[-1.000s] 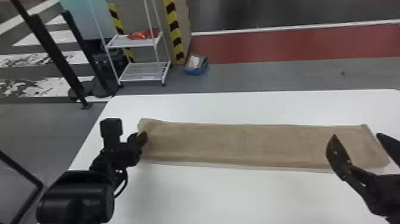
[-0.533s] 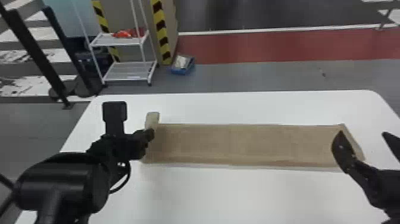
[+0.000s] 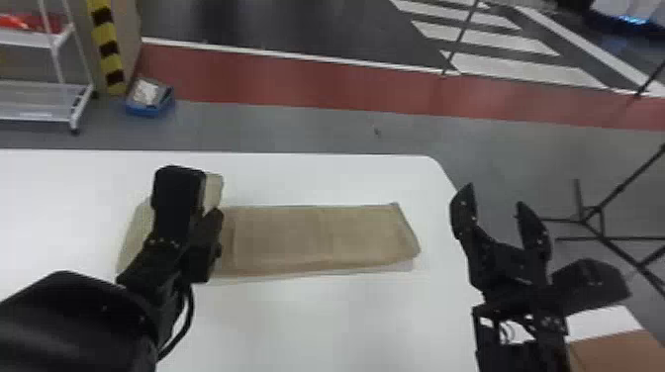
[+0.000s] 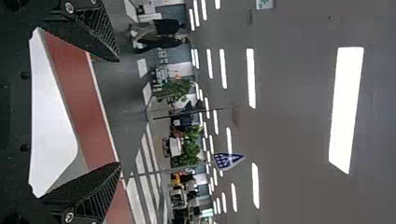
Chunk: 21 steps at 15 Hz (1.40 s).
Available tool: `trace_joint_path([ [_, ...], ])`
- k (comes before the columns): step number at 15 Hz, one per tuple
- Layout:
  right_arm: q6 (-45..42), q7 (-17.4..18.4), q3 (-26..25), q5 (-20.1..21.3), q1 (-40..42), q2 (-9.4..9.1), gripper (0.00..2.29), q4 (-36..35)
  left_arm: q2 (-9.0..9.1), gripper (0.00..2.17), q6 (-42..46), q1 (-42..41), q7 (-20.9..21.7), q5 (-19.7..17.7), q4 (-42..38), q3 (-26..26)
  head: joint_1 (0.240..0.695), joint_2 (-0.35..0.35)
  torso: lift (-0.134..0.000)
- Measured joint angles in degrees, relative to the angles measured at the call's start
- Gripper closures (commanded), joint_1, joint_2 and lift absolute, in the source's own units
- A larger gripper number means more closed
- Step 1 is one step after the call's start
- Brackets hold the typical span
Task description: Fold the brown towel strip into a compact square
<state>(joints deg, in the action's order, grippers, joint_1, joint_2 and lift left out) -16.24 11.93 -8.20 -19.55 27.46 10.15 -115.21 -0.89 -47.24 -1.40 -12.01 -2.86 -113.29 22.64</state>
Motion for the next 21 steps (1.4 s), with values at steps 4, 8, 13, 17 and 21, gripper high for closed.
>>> trace_joint_path([
  [4,-5.9,-0.2,2.1,-1.6,-1.3,0.52,0.1,3.0,0.87,0.01,6.7,-0.2,0.5,2.5,4.8,7.3,0.695,-0.35,-0.109],
  [8,-5.5,-0.6,4.7,-1.3,-2.7,0.45,0.1,4.0,0.89,0.03,7.3,-2.8,0.4,3.1,3.6,5.7,0.695,-0.35,-0.109],
  [13,1.6,-3.9,6.3,-1.3,-4.2,-0.33,0.15,5.5,-0.41,0.04,19.4,-7.6,0.5,3.0,1.8,-5.5,0.695,-0.257,-0.109],
  [17,8.7,-7.1,9.3,-1.2,-6.8,-1.1,0.22,9.3,-1.98,0.04,35.9,-11.3,1.4,2.4,4.7,-17.7,0.695,-0.062,-0.109],
  [21,21.0,-11.9,12.7,-1.6,-11.4,-1.52,0.29,14.0,-3.52,0.04,42.4,-14.1,1.8,0.5,6.2,-22.5,0.695,0.072,-0.109],
])
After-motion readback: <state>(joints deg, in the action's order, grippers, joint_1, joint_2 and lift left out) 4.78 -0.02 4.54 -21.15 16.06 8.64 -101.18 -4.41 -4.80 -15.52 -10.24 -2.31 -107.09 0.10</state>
